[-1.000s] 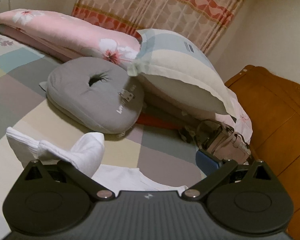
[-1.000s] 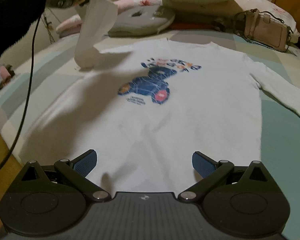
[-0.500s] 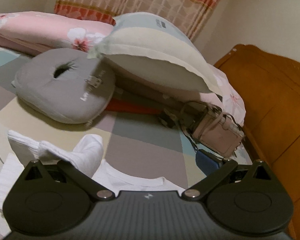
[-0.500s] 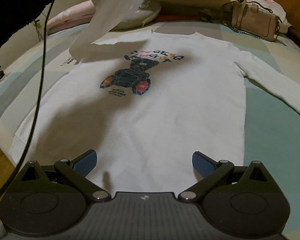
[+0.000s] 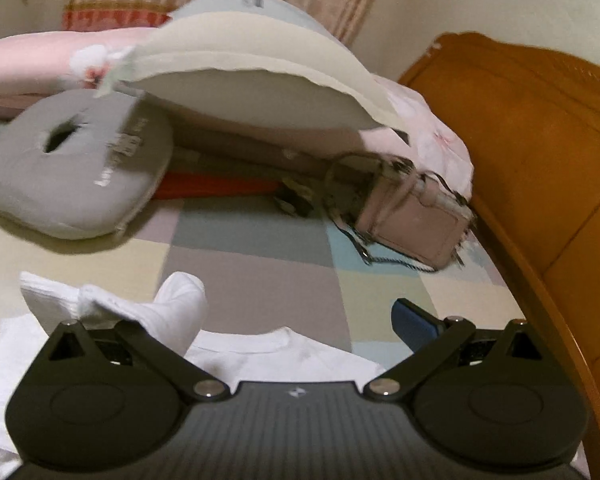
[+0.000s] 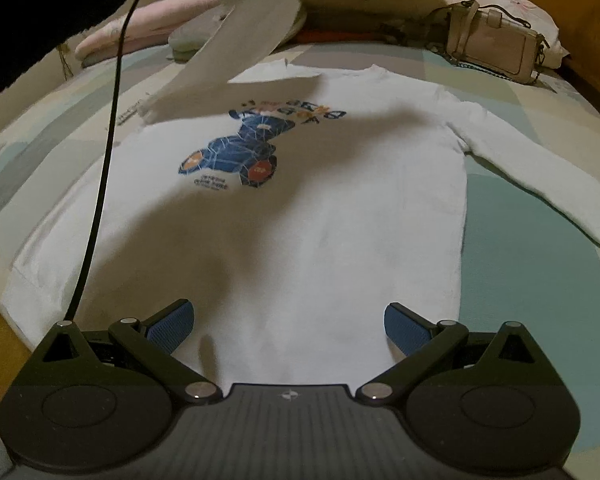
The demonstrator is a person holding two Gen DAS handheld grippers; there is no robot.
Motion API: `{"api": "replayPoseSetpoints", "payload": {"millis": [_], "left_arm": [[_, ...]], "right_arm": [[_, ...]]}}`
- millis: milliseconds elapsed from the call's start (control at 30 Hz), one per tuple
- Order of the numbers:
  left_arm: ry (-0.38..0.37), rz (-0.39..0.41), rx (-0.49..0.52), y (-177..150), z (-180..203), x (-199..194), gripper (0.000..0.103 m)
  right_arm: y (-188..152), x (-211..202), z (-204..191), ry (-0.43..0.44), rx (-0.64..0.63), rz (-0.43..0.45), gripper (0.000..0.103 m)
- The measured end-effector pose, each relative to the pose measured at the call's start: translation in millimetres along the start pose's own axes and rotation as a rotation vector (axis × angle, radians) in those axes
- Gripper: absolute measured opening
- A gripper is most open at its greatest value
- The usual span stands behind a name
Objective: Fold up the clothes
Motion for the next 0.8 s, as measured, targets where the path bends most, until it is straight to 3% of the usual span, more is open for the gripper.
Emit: {"api": "replayPoseSetpoints", "payload": {"millis": [300, 500, 800], "left_arm": [[-0.065, -0.057, 0.076, -31, 34, 33, 0.101], [-0.108, -0.067, 0.124, -53, 50, 35, 0.100], [-0.055, 0.014, 0.215, -82, 60, 36, 0.100]], "right_arm": [[-2, 3, 10, -0.024, 0.030, -0.006, 0.103], [-3, 5, 16, -0.036, 0.043, -0.008, 0.103], [-3, 1, 33, -0.046, 0.097, 0.014, 0.103]]}}
Point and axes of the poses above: each gripper's, at about its wrist camera, not at the fingertips, and x roughly the way its jaws point, z to its right, y to its top, the point moved 8 cm from there along x, roughly the way its jaws point, and after that the axes turned 6 degrees about y, right-handed, at the moved point
